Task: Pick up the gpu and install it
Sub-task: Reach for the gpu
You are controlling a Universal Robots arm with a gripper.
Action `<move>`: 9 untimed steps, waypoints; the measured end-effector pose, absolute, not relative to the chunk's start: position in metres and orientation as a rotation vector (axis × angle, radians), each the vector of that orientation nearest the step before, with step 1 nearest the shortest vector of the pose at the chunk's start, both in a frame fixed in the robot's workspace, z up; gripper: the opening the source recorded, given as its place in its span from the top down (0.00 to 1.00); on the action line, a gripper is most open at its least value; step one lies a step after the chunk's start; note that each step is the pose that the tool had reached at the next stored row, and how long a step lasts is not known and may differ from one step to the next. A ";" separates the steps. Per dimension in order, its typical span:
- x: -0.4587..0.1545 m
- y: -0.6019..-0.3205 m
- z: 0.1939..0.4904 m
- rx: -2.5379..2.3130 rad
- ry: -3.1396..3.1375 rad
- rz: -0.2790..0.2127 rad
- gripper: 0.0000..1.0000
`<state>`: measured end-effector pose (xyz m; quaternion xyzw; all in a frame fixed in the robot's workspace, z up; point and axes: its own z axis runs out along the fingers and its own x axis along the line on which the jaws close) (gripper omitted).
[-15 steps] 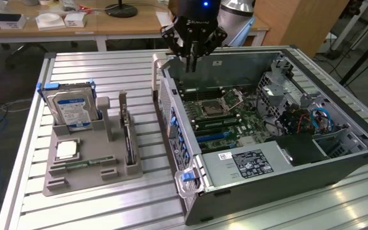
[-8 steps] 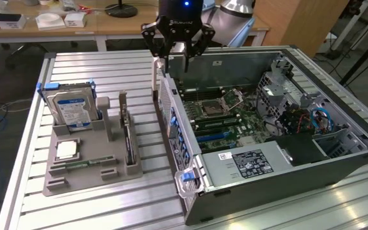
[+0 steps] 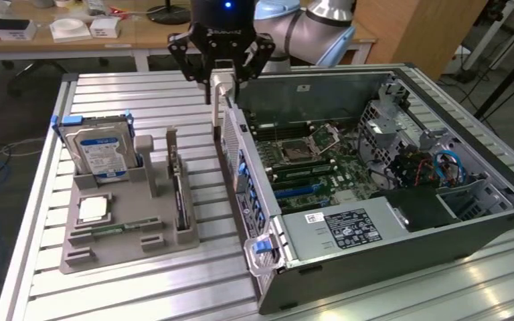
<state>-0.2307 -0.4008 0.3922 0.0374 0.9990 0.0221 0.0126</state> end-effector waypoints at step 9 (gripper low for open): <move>-0.272 -0.402 0.391 0.117 3.114 0.069 0.53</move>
